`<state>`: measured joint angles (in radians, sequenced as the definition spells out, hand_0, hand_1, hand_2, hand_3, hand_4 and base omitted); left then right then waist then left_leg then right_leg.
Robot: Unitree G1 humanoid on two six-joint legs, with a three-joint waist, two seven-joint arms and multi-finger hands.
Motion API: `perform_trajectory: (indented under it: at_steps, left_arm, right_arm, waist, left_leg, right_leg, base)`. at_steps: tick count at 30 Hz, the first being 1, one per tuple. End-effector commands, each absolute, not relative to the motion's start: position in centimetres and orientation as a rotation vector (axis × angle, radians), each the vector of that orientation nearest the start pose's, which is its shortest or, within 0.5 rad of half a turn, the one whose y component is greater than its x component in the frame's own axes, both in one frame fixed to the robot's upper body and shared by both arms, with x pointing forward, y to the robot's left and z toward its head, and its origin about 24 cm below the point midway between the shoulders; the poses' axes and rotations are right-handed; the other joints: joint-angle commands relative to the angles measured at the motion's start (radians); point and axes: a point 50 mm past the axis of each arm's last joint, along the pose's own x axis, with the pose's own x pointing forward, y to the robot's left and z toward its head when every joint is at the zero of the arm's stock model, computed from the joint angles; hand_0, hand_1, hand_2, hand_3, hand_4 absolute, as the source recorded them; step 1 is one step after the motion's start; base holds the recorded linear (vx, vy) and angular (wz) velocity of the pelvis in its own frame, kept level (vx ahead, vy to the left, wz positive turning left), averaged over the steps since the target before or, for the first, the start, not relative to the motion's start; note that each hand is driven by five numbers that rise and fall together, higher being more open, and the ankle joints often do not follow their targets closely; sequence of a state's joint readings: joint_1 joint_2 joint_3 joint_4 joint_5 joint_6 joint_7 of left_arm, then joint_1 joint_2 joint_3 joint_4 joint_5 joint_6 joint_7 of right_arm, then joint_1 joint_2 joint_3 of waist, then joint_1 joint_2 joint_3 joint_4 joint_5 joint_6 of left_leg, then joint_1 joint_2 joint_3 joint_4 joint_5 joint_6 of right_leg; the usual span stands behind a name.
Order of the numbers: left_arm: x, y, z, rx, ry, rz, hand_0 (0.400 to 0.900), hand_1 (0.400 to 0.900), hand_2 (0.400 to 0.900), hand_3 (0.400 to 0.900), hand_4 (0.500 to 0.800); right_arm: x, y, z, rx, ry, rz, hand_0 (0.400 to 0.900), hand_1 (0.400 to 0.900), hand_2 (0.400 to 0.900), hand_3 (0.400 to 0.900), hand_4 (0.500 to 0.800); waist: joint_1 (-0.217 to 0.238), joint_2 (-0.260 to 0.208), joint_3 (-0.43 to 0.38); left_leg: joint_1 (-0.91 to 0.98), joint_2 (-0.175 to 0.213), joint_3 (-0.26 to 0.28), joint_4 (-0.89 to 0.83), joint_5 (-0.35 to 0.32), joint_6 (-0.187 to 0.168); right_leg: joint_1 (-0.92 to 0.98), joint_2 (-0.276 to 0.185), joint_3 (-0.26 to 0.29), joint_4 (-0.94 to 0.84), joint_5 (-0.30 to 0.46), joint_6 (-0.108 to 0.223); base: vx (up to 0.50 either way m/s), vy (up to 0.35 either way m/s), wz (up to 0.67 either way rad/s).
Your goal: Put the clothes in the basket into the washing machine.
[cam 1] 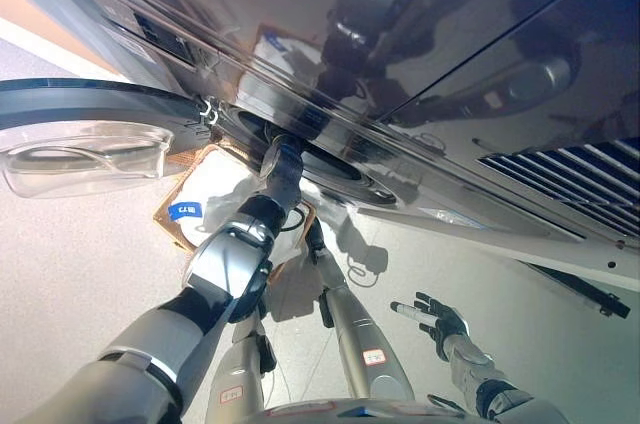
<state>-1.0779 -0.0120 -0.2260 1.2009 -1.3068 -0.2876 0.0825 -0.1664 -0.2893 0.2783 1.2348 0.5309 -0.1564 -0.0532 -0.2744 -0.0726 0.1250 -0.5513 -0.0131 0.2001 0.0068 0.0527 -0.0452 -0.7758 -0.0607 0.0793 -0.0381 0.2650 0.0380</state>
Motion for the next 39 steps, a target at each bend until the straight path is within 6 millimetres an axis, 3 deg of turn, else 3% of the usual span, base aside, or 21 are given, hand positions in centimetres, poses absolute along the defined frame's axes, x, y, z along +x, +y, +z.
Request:
perform_trajectory:
  at_steps: [1, 5, 9, 12, 13, 14, 16, 21, 26, 28, 34, 39]
  left_arm:
    - [41.0, 4.9, 21.3, -1.059, -0.240, -0.201, 0.900, 0.900, 0.900, 0.900, 0.800]
    - [40.9, 5.9, 18.9, -0.971, -0.197, -0.126, 0.900, 0.900, 0.900, 0.900, 0.800]
    - [41.0, 7.7, 15.2, -0.714, -0.079, -0.031, 0.900, 0.900, 0.900, 0.900, 0.800]
    - [40.2, 9.8, 10.9, -0.499, 0.028, 0.039, 0.900, 0.900, 0.900, 0.900, 0.800]
    - [40.2, 9.8, 10.9, -0.499, 0.028, 0.039, 0.900, 0.900, 0.900, 0.900, 0.800]
    - [39.3, 11.4, 8.2, -0.461, 0.084, 0.074, 0.900, 0.900, 0.900, 0.900, 0.800]
    - [38.0, 13.1, 5.2, -0.366, 0.159, 0.119, 0.900, 0.900, 0.900, 0.900, 0.800]
    - [33.1, 16.0, -2.1, -0.304, 0.349, 0.189, 0.900, 0.900, 0.900, 0.900, 0.800]
    - [27.4, 18.4, -7.3, -0.272, 0.487, 0.270, 0.900, 0.900, 0.900, 0.900, 0.800]
    - [25.3, 19.2, -8.9, -0.186, 0.548, 0.259, 0.900, 0.900, 0.900, 0.900, 0.800]
    - [16.6, 22.0, -13.6, -0.140, 0.806, 0.292, 0.900, 0.900, 0.900, 0.900, 0.800]
    - [12.3, 22.4, -15.1, -0.030, 0.944, 0.224, 0.900, 0.900, 0.900, 0.900, 0.800]
  right_arm:
    - [13.6, -29.3, -12.9, -0.089, 0.972, -0.408, 0.900, 0.900, 0.900, 0.900, 0.800]
    - [14.1, -29.5, -12.7, -0.101, 0.970, -0.409, 0.900, 0.900, 0.900, 0.900, 0.800]
    - [14.6, -29.0, -12.6, -0.109, 0.956, -0.379, 0.900, 0.900, 0.900, 0.900, 0.800]
    - [15.2, -28.7, -12.5, -0.104, 0.935, -0.370, 0.900, 0.900, 0.900, 0.900, 0.800]
    - [15.2, -28.7, -12.5, -0.104, 0.935, -0.370, 0.900, 0.900, 0.900, 0.900, 0.800]
    - [15.9, -28.8, -12.2, -0.096, 0.913, -0.377, 0.900, 0.900, 0.900, 0.900, 0.800]
    - [16.1, -28.7, -12.1, -0.088, 0.905, -0.379, 0.900, 0.900, 0.900, 0.900, 0.800]
    - [16.9, -29.5, -11.5, -0.071, 0.887, -0.407, 0.900, 0.900, 0.900, 0.900, 0.800]
    - [16.1, -29.4, -11.9, -0.043, 0.900, -0.418, 0.900, 0.900, 0.900, 0.900, 0.800]
    - [15.5, -29.2, -12.2, -0.043, 0.911, -0.406, 0.900, 0.900, 0.900, 0.900, 0.800]
    - [12.6, -28.9, -13.4, -0.050, 0.997, -0.363, 0.900, 0.900, 0.900, 0.900, 0.800]
    - [10.1, -27.6, -14.6, -0.049, 1.073, -0.291, 0.900, 0.900, 0.900, 0.900, 0.800]
  waist:
    - [0.000, 0.091, 0.006]
    - [0.015, 0.097, 0.002]
    - [0.028, 0.099, 0.002]
    - [0.042, 0.096, 0.000]
    - [0.042, 0.096, 0.001]
    - [0.053, 0.094, -0.004]
    - [0.069, 0.093, -0.009]
    - [0.108, 0.083, -0.037]
    - [0.154, 0.068, -0.072]
    - [0.165, 0.064, -0.091]
    - [0.211, 0.061, -0.144]
    - [0.240, 0.057, -0.184]
  left_leg:
    - [0.013, 0.048, -0.108, -0.094, 0.066, -0.039]
    - [0.036, 0.047, -0.114, -0.094, 0.064, -0.039]
    - [0.068, 0.045, -0.118, -0.094, 0.065, -0.039]
    - [0.097, 0.043, -0.124, -0.094, 0.066, -0.038]
    - [0.097, 0.043, -0.124, -0.094, 0.066, -0.038]
    - [0.115, 0.040, -0.129, -0.094, 0.064, -0.036]
    - [0.137, 0.038, -0.133, -0.094, 0.062, -0.036]
    - [0.200, 0.034, -0.145, -0.094, 0.049, -0.034]
    - [0.256, 0.029, -0.159, -0.094, 0.040, -0.030]
    - [0.269, 0.026, -0.161, -0.094, 0.041, -0.027]
    - [0.343, 0.017, -0.174, -0.094, 0.029, -0.017]
    - [0.411, 0.006, -0.188, -0.094, 0.012, -0.007]
  right_leg:
    - [0.104, 0.078, -0.090, 0.076, -0.146, 0.015]
    - [0.132, 0.073, -0.100, 0.075, -0.148, 0.015]
    - [0.174, 0.067, -0.114, 0.069, -0.147, 0.017]
    - [0.215, 0.062, -0.127, 0.056, -0.142, 0.019]
    - [0.215, 0.062, -0.127, 0.056, -0.142, 0.019]
    - [0.240, 0.059, -0.136, 0.048, -0.141, 0.021]
    - [0.273, 0.051, -0.147, 0.037, -0.140, 0.024]
    - [0.358, 0.041, -0.170, 0.007, -0.140, 0.032]
    - [0.429, 0.029, -0.190, -0.021, -0.140, 0.040]
    - [0.447, 0.025, -0.194, -0.025, -0.139, 0.043]
    - [0.530, 0.009, -0.219, -0.041, -0.149, 0.055]
    - [0.609, -0.002, -0.246, -0.040, -0.169, 0.063]
  base:
    - [0.00, -0.005, 0.05]
    - [0.00, -0.011, 0.09]
    - [-0.01, -0.003, 0.13]
    - [-0.01, 0.001, 0.12]
    - [0.00, -0.002, 0.12]
    - [0.00, 0.010, 0.12]
    - [0.01, 0.014, 0.21]
    - [0.02, 0.024, 0.16]
    - [-0.01, 0.030, 0.18]
    - [-0.02, 0.047, 0.10]
    - [-0.01, 0.057, 0.18]
    - [0.02, 0.067, 0.25]
